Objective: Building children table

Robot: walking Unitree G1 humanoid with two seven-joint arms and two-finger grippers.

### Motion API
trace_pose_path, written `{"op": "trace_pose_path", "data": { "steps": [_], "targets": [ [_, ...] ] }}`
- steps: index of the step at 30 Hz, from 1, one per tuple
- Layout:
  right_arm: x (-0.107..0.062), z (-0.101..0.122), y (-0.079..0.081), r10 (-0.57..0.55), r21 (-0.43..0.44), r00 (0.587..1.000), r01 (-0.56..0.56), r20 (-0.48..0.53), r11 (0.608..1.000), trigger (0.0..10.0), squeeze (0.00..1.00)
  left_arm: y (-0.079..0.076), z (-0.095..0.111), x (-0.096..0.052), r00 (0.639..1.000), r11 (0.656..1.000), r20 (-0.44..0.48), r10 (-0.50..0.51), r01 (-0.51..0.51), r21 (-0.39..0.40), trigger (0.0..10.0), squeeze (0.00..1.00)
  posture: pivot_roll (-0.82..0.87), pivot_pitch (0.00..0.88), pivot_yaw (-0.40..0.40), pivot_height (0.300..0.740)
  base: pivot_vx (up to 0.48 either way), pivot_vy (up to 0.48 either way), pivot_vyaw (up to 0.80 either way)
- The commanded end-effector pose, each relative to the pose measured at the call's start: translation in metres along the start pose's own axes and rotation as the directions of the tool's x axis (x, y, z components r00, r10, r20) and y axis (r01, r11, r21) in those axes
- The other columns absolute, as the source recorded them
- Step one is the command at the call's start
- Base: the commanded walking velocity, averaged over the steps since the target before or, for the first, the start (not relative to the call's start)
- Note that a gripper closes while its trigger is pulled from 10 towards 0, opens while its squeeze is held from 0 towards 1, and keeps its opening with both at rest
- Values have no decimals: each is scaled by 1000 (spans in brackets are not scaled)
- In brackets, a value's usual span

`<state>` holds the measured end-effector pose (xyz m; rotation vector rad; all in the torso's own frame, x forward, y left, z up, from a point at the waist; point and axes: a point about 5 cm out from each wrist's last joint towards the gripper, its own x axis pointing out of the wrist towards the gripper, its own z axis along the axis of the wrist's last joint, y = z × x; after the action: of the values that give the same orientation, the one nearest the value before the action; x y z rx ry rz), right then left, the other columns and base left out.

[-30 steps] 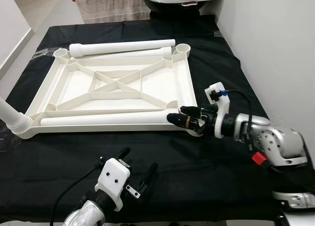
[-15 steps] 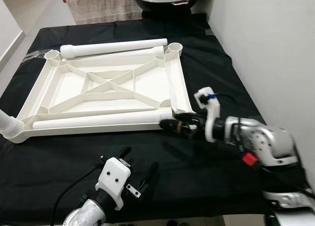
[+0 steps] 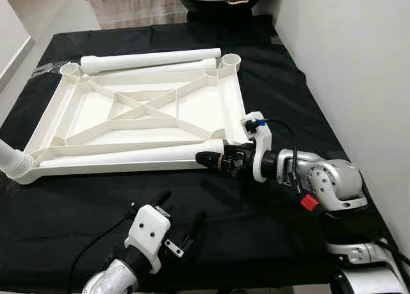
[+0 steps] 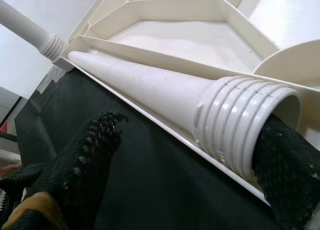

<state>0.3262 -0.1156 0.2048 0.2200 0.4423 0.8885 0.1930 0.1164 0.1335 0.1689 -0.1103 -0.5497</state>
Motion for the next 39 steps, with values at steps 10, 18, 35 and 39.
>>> {"op": "trace_pose_path", "data": {
  "steps": [10, 18, 35, 39],
  "targets": [
    [12, -5, -2, 17, 74, 998, -12, -59, 997, 10000, 0, -3, -2, -3, 1000, 1000, -11, -1, 2, 9, 10000, 0, 31, 257, -31, 740, 0, 0, 0],
    [20, -6, 1, 28, 123, 999, -22, -46, 992, 0, 0, -4, -1, -2, 1000, 1000, -11, -1, 1, 8, 10000, 0, 35, 261, -34, 740, 0, 0, 0],
    [-4, -5, -29, -61, 175, 998, 57, 16, 983, 0, 0, -2, -2, -2, 1000, 1000, -12, 6, -6, 7, 10000, 0, 33, 260, -33, 740, 0, 0, 0],
    [-21, 6, -38, -61, 187, 993, 41, 103, 982, 0, 0, -2, -1, -3, 1000, 1000, -13, 3, -3, 9, 10000, 0, 33, 261, -32, 740, 0, 0, 0]
  ]
}}
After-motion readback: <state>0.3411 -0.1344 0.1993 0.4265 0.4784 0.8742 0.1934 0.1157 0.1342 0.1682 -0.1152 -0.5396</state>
